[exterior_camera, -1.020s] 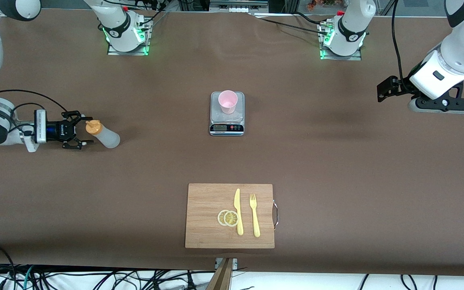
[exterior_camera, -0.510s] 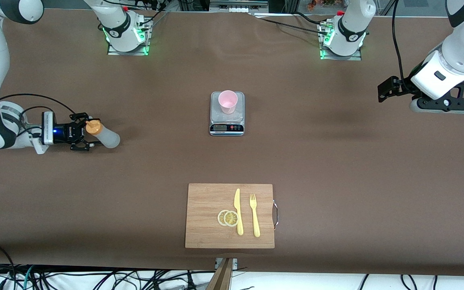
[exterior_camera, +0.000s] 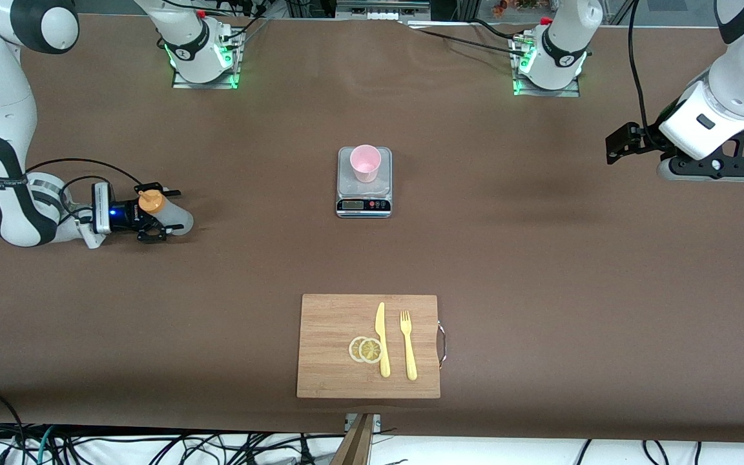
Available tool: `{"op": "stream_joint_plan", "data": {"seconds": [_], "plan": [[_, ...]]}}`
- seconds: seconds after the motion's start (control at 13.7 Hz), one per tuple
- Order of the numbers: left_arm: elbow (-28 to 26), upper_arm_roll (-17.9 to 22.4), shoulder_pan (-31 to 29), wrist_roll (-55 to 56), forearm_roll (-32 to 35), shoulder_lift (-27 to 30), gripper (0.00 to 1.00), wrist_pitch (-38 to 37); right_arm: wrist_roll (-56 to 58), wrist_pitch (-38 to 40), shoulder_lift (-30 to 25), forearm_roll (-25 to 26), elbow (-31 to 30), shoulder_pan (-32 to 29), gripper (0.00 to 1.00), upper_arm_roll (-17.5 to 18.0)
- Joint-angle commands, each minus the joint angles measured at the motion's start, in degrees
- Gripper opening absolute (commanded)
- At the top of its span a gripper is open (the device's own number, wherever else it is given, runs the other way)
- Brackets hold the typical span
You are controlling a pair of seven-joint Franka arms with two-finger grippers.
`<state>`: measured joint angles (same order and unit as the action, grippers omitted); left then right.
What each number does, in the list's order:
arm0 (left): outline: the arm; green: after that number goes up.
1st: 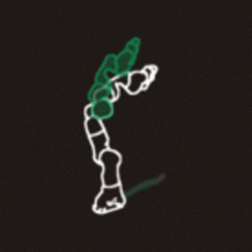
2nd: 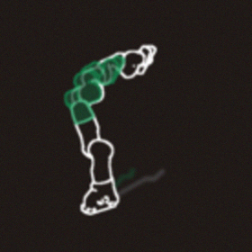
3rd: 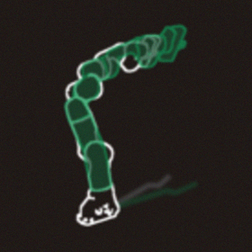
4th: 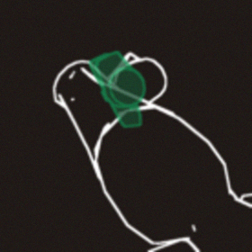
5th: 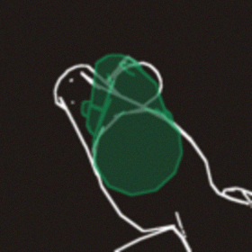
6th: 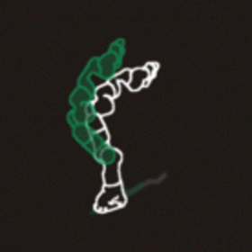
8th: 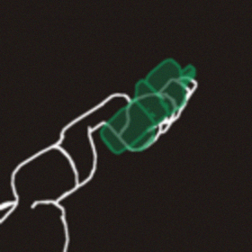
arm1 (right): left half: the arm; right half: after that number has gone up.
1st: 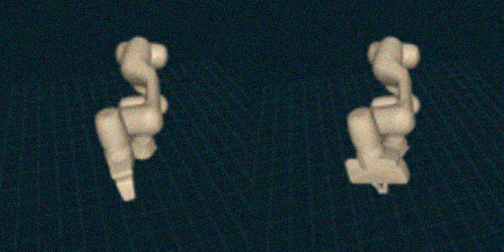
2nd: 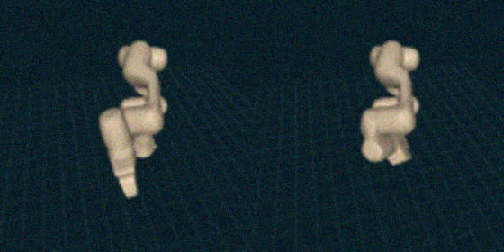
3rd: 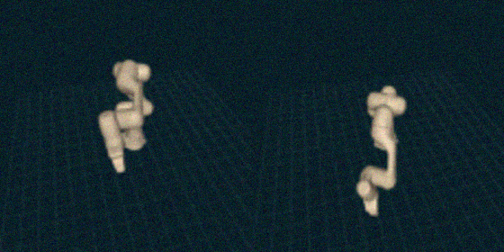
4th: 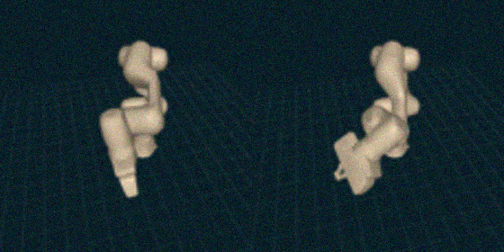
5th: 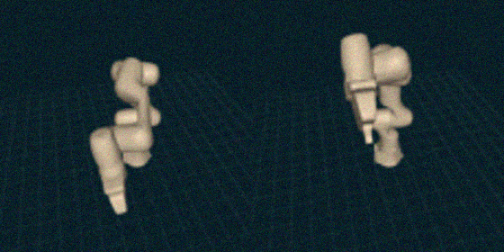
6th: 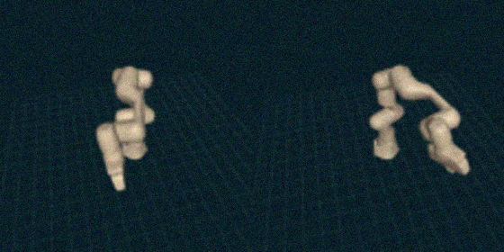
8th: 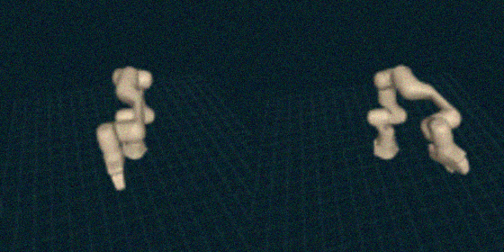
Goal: Add sauce to pink cup with both arms
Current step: 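Grasp the white sauce bottle with the right gripper and lift it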
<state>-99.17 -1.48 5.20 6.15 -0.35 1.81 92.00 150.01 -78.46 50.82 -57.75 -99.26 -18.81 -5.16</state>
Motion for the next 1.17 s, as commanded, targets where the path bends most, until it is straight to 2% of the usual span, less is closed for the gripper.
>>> {"op": "stream_joint_plan", "data": {"seconds": [0.0,0.15,0.22,0.36,0.66,1.09], "plan": [[0.56,0.07,-0.01,0.26,-0.35,0.48,1.00,-1.04,-0.15,0.94,-0.11,-0.87,0.55,0.00,0.26,0.15],[0.56,0.07,0.08,0.35,-0.35,0.48,1.00,-1.04,-0.24,0.94,-0.20,-0.96,0.91,0.09,0.05,0.24],[0.56,-0.01,0.08,0.35,-0.52,0.48,1.00,-1.04,-0.24,0.94,-0.20,-0.96,1.17,0.09,0.01,0.24],[0.56,-0.01,0.08,0.35,-0.53,0.48,1.00,-1.04,-0.59,0.85,-0.37,-0.96,2.22,0.35,0.00,0.32],[0.56,-0.01,0.08,0.35,-0.53,0.48,1.00,-1.04,-11.82,-0.37,-2.91,-0.96,4.42,2.98,0.00,0.24],[0.56,-0.01,0.08,0.35,-0.61,0.48,1.00,-1.04,-20.71,-10.56,-5.65,-0.25,8.02,12.82,0.00,0.15]]}}
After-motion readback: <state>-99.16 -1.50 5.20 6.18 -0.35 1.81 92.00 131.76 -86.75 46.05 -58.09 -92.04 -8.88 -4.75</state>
